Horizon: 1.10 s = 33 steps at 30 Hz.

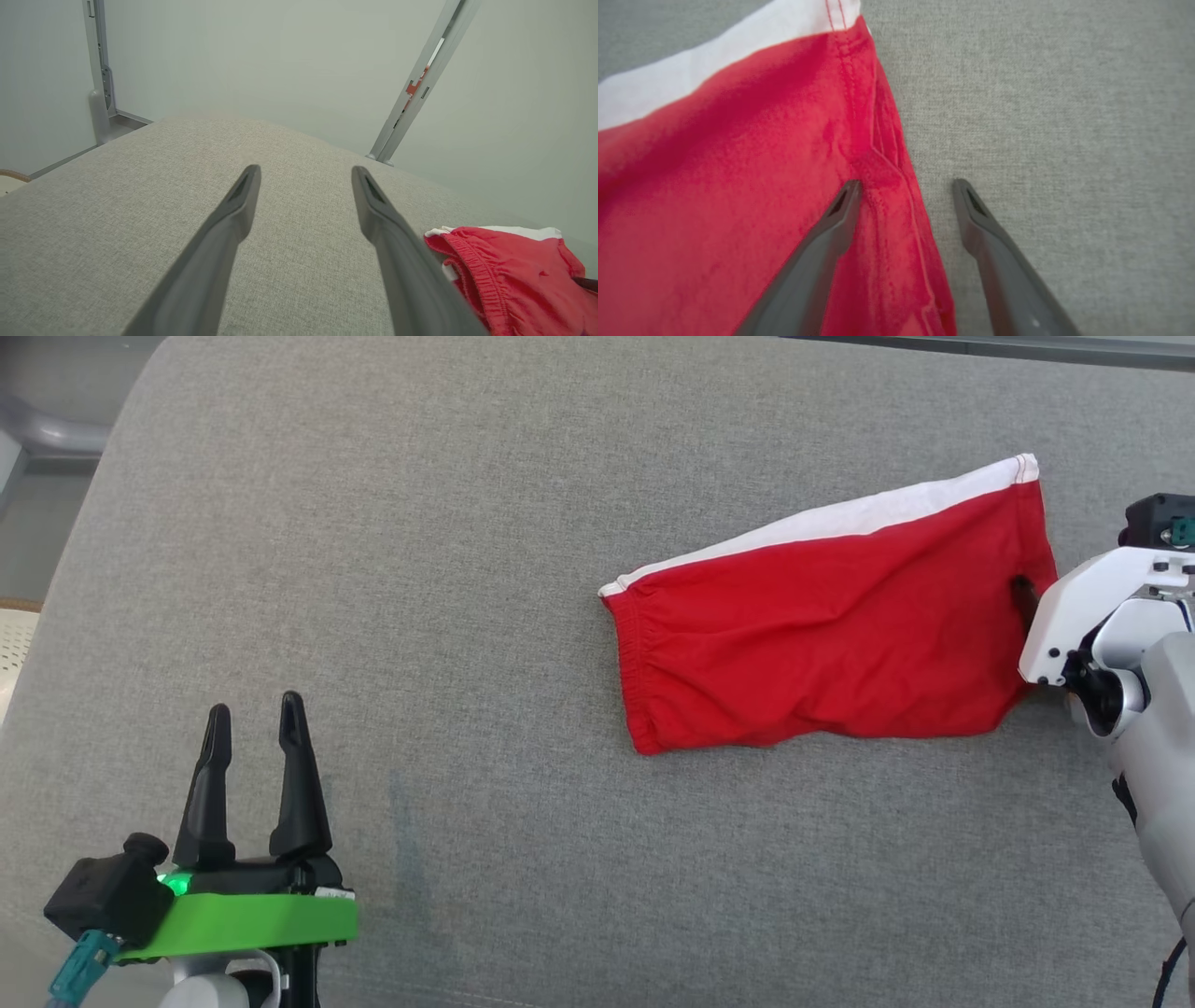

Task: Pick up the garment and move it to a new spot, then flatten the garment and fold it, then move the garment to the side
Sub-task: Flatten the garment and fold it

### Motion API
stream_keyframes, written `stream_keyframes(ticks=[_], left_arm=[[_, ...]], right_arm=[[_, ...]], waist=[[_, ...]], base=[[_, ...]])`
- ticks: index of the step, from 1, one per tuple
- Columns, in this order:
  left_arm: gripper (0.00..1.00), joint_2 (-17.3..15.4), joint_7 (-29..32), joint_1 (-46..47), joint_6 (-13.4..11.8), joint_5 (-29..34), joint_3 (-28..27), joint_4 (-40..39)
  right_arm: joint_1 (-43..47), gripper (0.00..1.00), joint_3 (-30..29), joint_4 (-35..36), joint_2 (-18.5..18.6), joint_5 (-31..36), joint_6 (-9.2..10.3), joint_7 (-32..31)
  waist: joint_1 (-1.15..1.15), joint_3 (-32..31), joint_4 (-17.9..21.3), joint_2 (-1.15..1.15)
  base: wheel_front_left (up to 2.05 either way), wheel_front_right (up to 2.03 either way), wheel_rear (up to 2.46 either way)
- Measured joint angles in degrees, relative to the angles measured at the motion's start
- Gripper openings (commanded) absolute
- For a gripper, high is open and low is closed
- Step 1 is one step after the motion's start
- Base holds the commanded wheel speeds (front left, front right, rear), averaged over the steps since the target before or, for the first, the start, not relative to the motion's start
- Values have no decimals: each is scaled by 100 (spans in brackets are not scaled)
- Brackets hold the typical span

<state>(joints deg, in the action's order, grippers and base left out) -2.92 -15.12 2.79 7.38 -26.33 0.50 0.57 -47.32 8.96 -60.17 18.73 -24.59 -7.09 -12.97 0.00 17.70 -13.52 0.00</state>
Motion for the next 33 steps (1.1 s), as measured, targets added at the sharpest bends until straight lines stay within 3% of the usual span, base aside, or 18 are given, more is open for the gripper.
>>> stream_keyframes(ticks=[1, 2, 7, 13, 23, 27, 33], left_arm=[[100, 0, 0, -13, 0, -37, 1, 13], [100, 0, 0, -13, 0, -92, 2, 18], [100, 1, 0, -14, 0, -145, 26, 18], [100, 4, 0, -49, 1, -182, 40, 171], [100, 5, 0, -120, 1, -191, 88, 310], [100, 7, 0, -120, 1, -221, 116, 346], [100, 7, 0, -122, 1, -231, 144, 353]], right_arm=[[-15, 6, 29, 0, -13, -27, 1, -63], [-19, 0, 51, 3, -20, -54, 4, -79], [-14, 0, 205, 24, -83, -51, -32, -55], [170, 0, 21, -16, -46, -67, -54, 464], [597, 0, -222, 167, 422, 192, -47, 1062], [602, 0, -356, 296, 604, 535, -46, 1199], [614, 0, -758, 580, 851, 1588, -45, 1273]], waist=[[0, 5, -6, 0], [0, 8, -6, 0], [0, -7, 18, 0], [0, -119, 110, 0], [0, -355, 478, 0], [0, -471, 605, 0], [0, -634, 654, 0]], base=[[0, 0, 0], [0, 0, 0], [0, 0, 0], [0, 0, 0], [0, 0, 0], [0, 0, 0], [0, 0, 0]])
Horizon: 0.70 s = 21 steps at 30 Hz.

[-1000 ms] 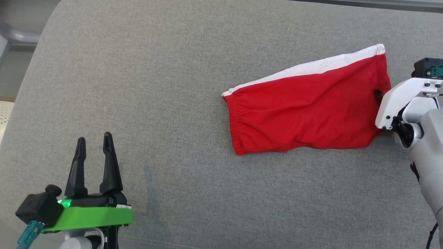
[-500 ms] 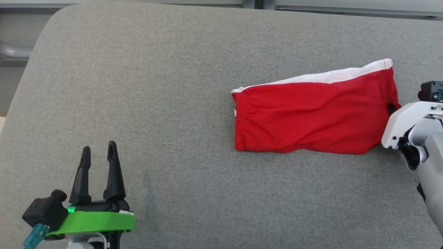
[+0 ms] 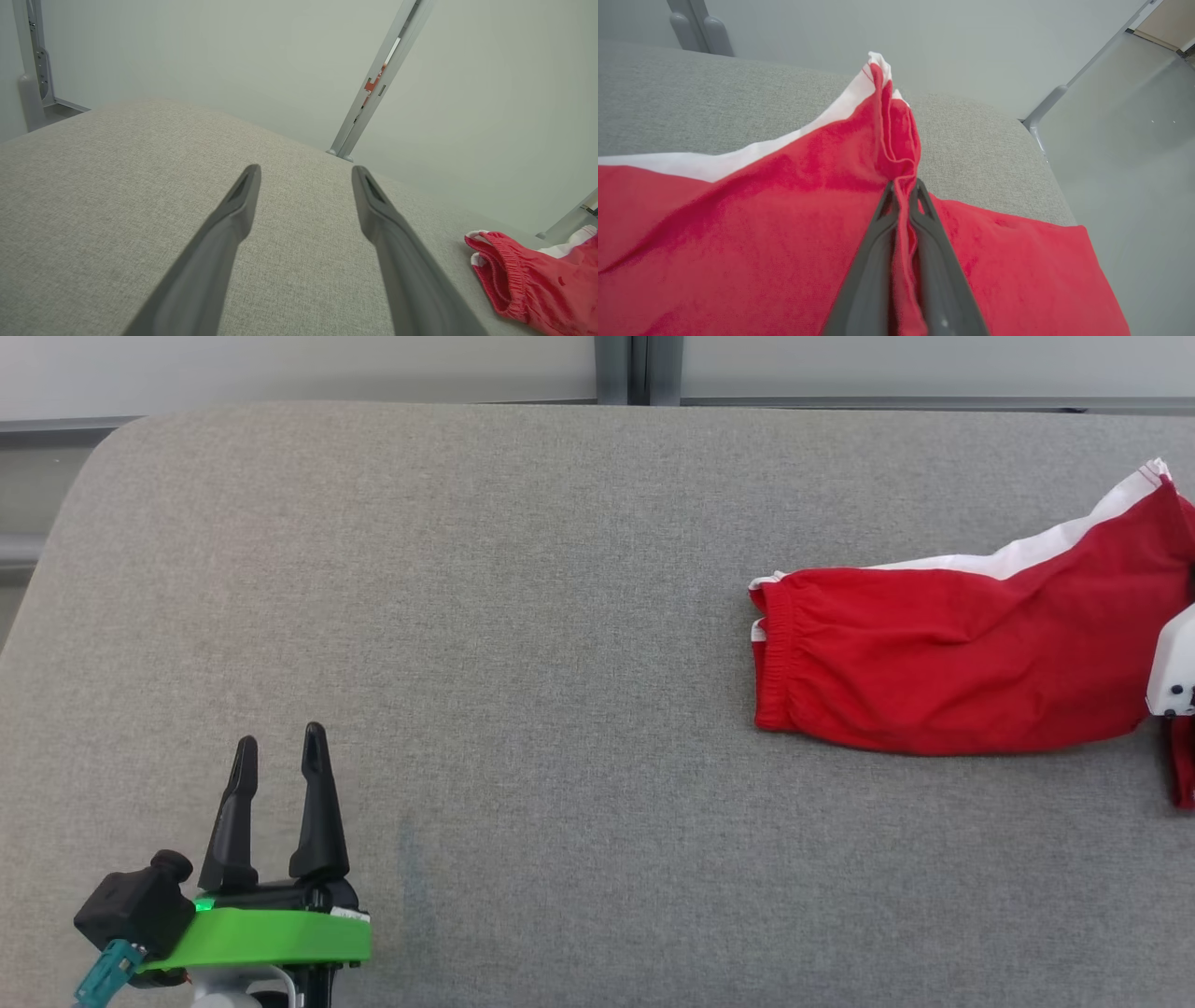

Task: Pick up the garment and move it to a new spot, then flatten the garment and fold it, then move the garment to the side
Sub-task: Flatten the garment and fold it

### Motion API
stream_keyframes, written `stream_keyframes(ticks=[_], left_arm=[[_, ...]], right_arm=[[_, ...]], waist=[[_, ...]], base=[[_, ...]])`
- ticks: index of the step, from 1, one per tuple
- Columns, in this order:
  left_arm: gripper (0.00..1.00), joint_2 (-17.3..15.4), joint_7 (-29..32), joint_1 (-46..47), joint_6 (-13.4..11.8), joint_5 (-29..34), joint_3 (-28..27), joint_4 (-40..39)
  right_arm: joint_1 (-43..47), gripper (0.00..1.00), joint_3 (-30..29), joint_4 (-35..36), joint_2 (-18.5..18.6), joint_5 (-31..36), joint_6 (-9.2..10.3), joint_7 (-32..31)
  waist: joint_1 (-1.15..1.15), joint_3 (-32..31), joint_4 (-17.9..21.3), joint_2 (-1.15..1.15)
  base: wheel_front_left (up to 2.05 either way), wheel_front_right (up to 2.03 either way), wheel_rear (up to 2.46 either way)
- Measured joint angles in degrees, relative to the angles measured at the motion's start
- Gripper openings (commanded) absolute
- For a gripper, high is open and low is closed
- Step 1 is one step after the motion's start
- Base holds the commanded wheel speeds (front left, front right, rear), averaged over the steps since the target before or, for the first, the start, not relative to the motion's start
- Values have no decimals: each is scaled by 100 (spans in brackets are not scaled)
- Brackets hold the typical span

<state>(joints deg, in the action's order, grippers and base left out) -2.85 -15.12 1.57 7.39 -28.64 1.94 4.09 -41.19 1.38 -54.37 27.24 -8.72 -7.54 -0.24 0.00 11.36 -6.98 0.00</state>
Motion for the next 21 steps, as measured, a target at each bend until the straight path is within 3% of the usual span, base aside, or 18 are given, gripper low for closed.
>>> stream_keyframes(ticks=[8, 15, 21], left_arm=[[100, 0, 0, -99, 0, -44, -9, 22], [100, 0, 0, -106, 0, -57, 12, 37], [100, 0, 0, -121, 0, -59, 44, 64]], right_arm=[[433, 0, -178, 1257, -975, 964, 0, -572], [807, 0, 411, 2240, -1807, 1027, 0, -1210], [964, 0, 547, 2432, -2249, 1006, 0, -1492]], waist=[[0, -158, -96, 0], [0, -257, -191, 0], [0, -323, -282, 0]], base=[[0, 0, 0], [0, 0, 0], [0, 0, 0]])
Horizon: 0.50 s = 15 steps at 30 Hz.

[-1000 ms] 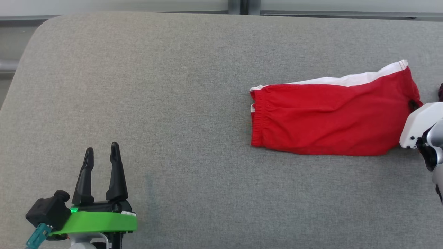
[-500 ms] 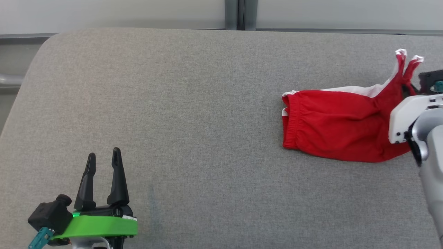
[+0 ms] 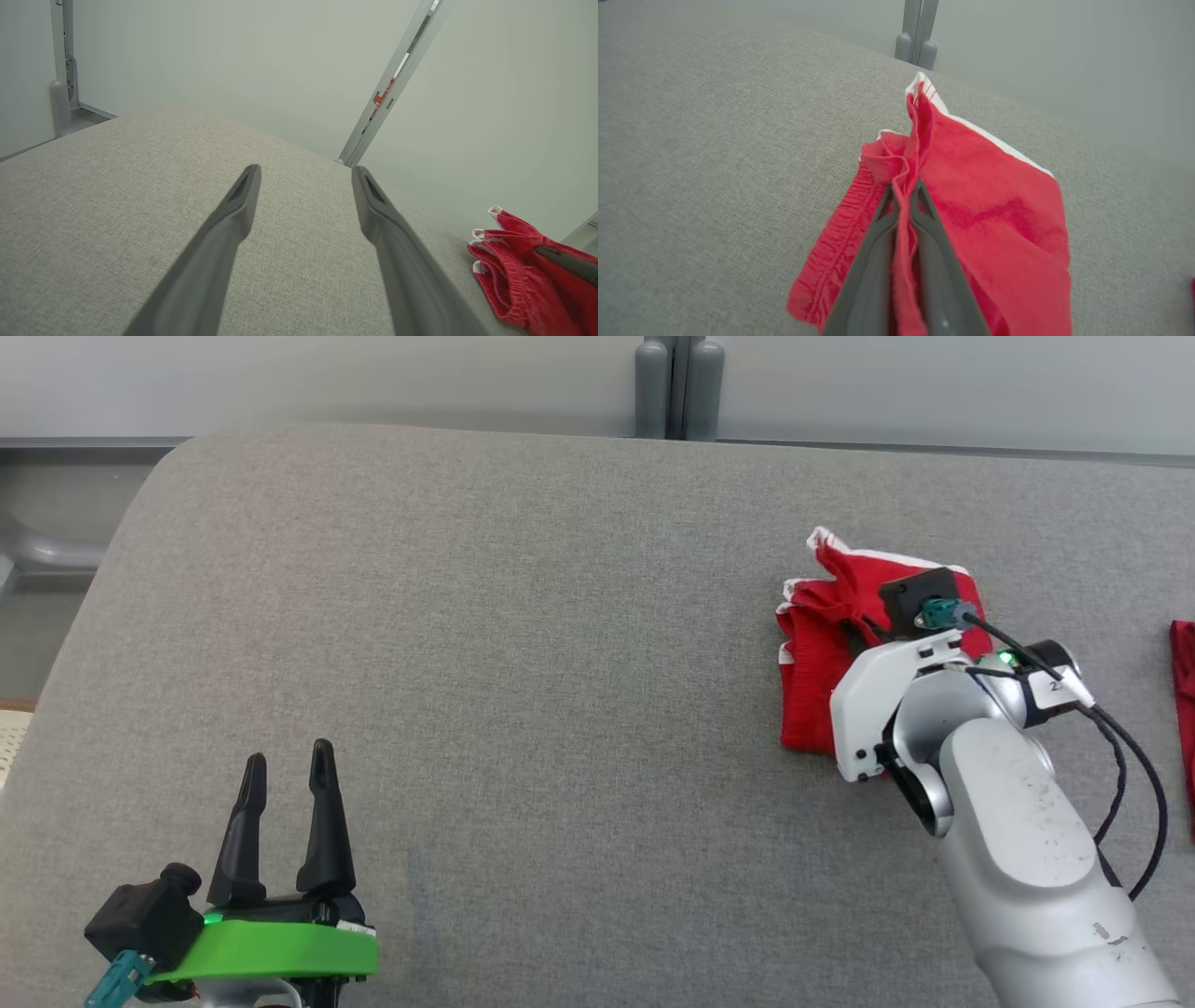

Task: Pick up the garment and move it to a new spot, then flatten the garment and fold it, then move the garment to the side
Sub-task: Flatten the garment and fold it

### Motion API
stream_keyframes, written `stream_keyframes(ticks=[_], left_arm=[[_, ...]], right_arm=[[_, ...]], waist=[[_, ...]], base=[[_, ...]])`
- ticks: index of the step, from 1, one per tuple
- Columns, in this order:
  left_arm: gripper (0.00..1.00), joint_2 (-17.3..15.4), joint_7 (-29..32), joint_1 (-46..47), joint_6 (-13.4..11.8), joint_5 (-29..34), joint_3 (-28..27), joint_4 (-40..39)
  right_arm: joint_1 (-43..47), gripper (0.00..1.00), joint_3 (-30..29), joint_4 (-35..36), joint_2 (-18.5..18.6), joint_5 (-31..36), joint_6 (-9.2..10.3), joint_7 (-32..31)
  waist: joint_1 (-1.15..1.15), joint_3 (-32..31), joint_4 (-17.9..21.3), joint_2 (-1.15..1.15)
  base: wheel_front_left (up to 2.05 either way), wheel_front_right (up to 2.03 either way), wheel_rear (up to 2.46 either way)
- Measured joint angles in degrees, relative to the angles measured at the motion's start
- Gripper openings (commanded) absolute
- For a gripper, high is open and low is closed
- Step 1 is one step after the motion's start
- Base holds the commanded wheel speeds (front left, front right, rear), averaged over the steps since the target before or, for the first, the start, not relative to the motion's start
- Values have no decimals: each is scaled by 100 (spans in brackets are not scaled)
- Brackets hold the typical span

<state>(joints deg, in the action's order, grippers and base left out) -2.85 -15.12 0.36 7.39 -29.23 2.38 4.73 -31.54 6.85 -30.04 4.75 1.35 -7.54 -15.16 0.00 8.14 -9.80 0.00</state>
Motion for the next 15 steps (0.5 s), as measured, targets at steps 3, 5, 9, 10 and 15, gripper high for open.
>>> stream_keyframes(ticks=[3, 5, 9, 10, 15], left_arm=[[100, 0, 0, -5, 0, -8, 22, 0], [100, 0, 0, -16, 0, -12, 26, -1], [100, 0, 0, -75, 0, -25, 10, 1], [100, 0, 0, -76, 0, -27, 9, 3], [100, 0, 0, -101, 0, -41, -34, 18]], right_arm=[[42, 0, 92, -81, -88, 74, 0, -64], [58, 0, 152, -190, -129, 90, 0, -91], [58, 100, 291, -371, -180, -20, 0, 19], [57, 100, 318, -398, -183, -109, 0, 53], [-29, 100, 578, -256, -198, -1154, 0, 444]], waist=[[0, -21, -43, 0], [0, -38, -67, 0], [0, -63, -73, 0], [0, -66, -69, 0], [0, -95, -8, 0]], base=[[0, 0, 0], [0, 0, 0], [0, 0, 0], [0, 0, 0], [0, 0, 0]])
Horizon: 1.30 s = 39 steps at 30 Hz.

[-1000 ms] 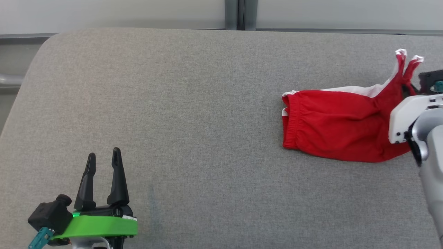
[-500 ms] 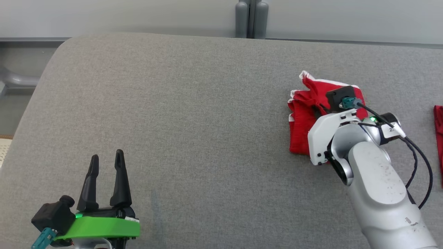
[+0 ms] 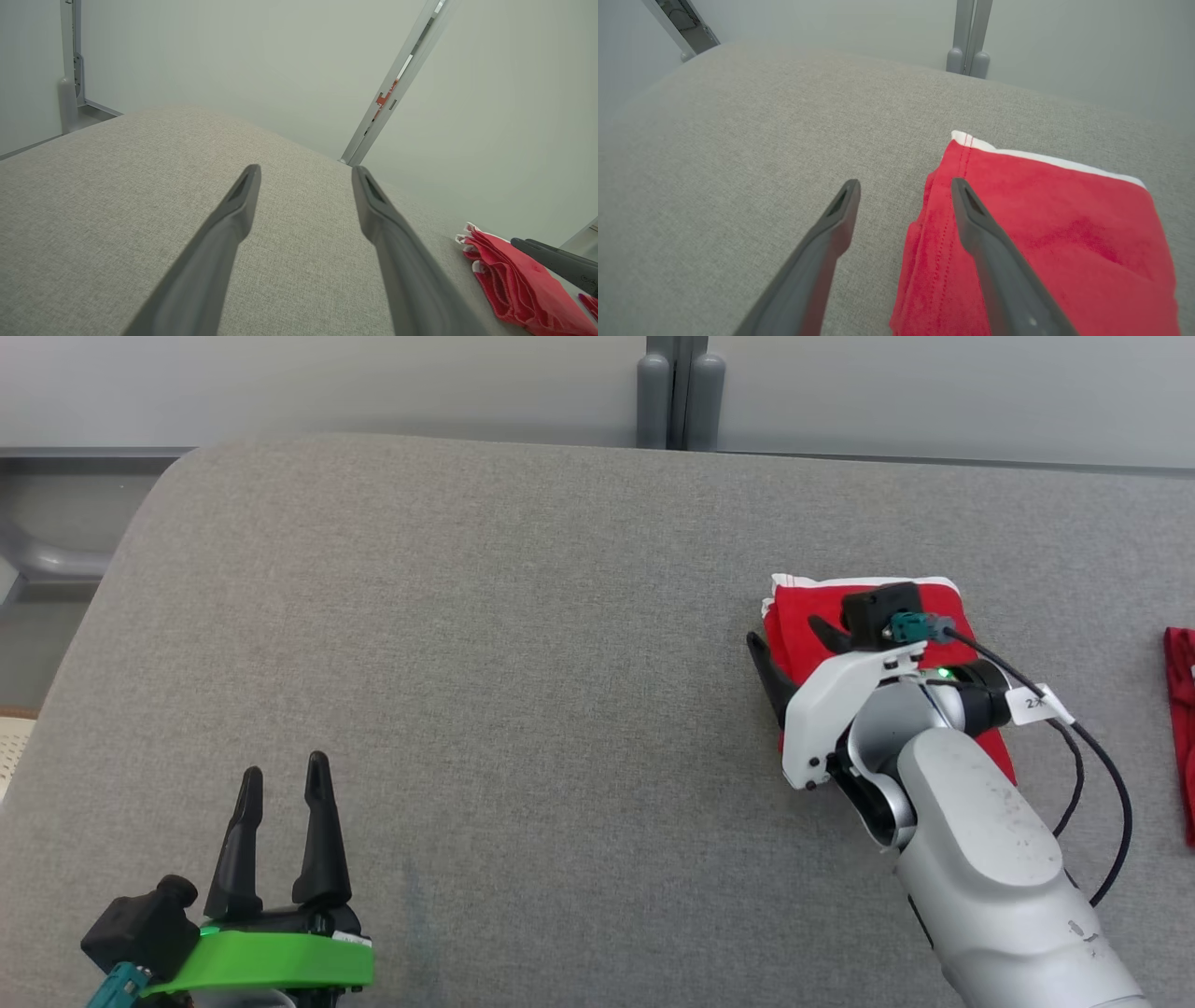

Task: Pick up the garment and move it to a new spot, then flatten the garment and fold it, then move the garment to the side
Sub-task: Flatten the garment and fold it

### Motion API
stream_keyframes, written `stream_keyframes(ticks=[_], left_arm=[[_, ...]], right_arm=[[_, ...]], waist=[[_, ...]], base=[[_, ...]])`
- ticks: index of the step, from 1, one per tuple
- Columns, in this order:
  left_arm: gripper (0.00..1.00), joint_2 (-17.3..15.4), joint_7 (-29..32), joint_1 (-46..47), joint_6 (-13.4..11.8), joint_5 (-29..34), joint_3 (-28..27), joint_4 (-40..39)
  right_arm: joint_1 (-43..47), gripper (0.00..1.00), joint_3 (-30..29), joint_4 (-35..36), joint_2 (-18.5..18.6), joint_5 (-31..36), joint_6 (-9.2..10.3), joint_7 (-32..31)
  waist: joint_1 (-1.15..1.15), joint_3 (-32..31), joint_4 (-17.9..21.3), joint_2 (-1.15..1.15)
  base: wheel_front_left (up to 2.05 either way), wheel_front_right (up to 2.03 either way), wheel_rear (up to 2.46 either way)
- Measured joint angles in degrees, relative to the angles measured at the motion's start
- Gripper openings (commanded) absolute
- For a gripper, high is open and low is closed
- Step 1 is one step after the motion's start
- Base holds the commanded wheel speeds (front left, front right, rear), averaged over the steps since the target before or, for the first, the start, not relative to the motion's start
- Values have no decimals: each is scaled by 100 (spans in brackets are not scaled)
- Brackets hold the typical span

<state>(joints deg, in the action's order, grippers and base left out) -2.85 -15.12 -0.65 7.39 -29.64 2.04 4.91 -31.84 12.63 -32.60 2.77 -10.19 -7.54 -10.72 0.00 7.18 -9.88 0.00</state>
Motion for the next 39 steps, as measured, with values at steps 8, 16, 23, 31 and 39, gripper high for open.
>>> stream_keyframes(ticks=[8, 16, 23, 31, 39], left_arm=[[100, 0, 0, -65, 0, 0, -49, 7], [100, 1, 0, -155, 0, 18, -58, 51], [100, 1, 0, -231, 0, 350, -166, 46], [100, 2, 0, -264, 0, 948, -381, 119], [100, 3, 0, -363, 0, 1204, -567, 379]], right_arm=[[-4, 100, -722, 431, 55, -120, 0, 645], [961, 100, -1759, 1032, 282, 623, 1, 1593], [2040, 100, -2101, 1368, 293, 787, 1, 2335], [2852, 100, -1679, 1775, 249, 605, 1, 2552], [3032, 100, -991, 2013, 264, 383, 1, 2571]], waist=[[0, -108, 224, 0], [0, -280, 480, 0], [0, -464, 775, 0], [0, -624, 1136, 0], [0, -691, 1393, 0]], base=[[0, 0, 0], [0, 0, 0], [0, 0, 0], [0, 0, 0], [0, 0, 0]])
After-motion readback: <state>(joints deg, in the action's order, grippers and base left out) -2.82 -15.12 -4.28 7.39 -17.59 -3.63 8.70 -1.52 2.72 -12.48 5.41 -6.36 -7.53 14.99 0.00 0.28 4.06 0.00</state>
